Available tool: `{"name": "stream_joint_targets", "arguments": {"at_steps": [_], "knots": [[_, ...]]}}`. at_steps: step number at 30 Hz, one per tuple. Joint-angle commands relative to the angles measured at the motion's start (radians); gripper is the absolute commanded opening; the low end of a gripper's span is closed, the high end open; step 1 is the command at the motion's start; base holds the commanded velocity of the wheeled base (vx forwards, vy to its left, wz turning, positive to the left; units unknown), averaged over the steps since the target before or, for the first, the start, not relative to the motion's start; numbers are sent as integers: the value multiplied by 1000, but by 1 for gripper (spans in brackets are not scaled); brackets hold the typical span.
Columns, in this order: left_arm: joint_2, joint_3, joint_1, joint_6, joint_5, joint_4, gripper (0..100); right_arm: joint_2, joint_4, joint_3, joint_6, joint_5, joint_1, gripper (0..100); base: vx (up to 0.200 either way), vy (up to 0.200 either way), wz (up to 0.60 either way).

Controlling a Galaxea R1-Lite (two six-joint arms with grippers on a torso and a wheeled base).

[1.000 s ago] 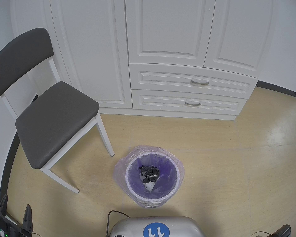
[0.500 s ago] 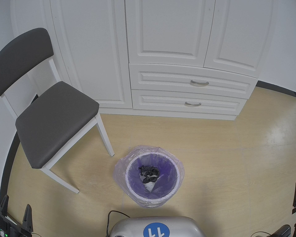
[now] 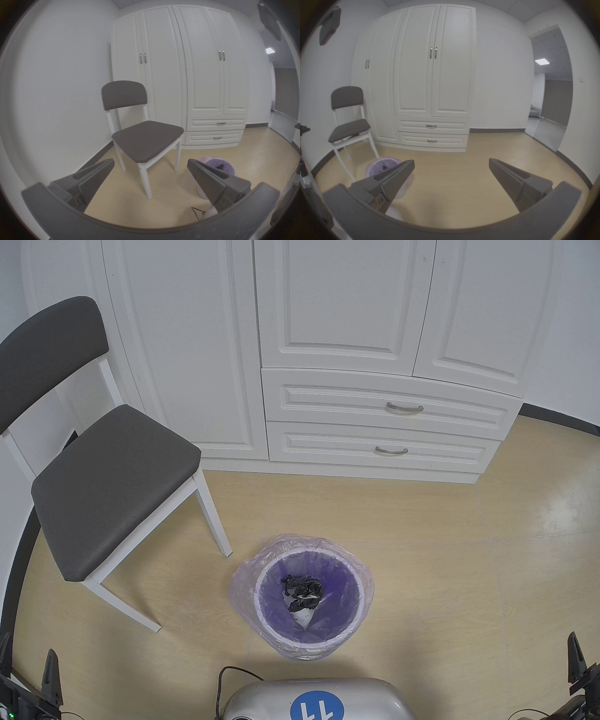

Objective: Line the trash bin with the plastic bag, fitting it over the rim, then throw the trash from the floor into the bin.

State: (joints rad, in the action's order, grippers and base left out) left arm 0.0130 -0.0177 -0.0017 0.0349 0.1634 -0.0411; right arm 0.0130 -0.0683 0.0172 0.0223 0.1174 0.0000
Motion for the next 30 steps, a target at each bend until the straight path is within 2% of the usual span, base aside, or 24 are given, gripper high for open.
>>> {"name": "stream_joint_targets", "arguments": {"at_steps": [1, 4, 6, 10, 30], "knots": [[-11, 15, -1, -9, -88, -2, 100, -13, -2, -17, -41, -78, 0, 100, 0, 0, 0], [-10, 13, -1, -16, -174, 58, 100, -13, -2, -17, -39, -87, 0, 100, 0, 0, 0], [-11, 10, -1, -3, -182, 64, 100, -13, -2, -17, -33, -88, 0, 100, 0, 0, 0], [-11, 15, -1, -3, -183, 52, 100, -13, 104, -8, -19, -108, 0, 100, 0, 0, 0], [-8, 13, -1, -33, -179, 52, 100, -13, 68, -16, -38, -111, 2, 100, 0, 0, 0]]}}
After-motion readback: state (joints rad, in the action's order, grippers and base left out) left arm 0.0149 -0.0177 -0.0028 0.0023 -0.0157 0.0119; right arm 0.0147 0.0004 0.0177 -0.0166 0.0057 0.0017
